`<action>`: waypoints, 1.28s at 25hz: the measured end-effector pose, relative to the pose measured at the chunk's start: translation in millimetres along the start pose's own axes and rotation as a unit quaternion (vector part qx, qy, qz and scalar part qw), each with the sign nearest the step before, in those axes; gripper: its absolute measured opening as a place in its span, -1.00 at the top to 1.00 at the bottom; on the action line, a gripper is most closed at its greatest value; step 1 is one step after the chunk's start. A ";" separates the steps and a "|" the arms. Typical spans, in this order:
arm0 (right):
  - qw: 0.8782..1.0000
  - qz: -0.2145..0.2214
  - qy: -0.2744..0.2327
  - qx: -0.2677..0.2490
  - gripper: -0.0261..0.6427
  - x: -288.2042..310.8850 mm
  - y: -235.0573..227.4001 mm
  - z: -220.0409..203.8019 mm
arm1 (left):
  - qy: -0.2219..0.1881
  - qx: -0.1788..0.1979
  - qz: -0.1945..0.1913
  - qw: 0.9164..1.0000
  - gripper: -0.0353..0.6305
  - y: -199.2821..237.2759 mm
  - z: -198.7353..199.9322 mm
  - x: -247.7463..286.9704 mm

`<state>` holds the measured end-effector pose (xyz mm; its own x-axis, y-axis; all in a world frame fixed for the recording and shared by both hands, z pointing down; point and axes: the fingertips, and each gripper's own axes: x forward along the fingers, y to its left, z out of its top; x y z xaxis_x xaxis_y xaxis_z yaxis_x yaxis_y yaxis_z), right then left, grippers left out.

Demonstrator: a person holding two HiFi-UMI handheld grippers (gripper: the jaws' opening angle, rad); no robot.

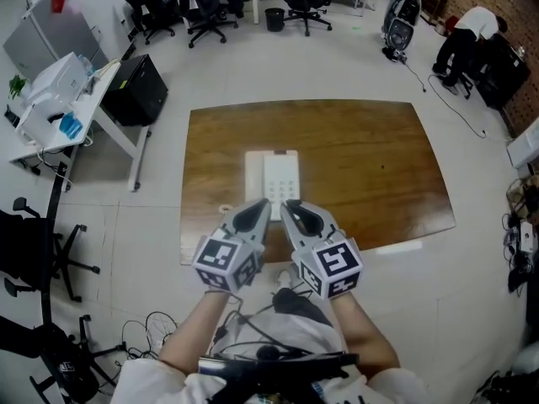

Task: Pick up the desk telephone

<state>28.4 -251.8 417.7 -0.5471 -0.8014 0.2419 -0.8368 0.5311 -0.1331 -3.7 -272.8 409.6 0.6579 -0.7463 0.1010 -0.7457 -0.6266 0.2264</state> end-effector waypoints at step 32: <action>0.983 0.026 0.141 0.114 0.07 67.1 -91.0 -114.0 | 0.143 -0.068 0.094 0.983 -0.26 118.1 -119.1 59.3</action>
<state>70.4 -322.5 555.6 -0.5878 -0.6504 0.4812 -0.8090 0.4671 -0.3569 -40.2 -364.4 557.7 0.5272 -0.7402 0.4174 -0.8487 -0.4339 0.3025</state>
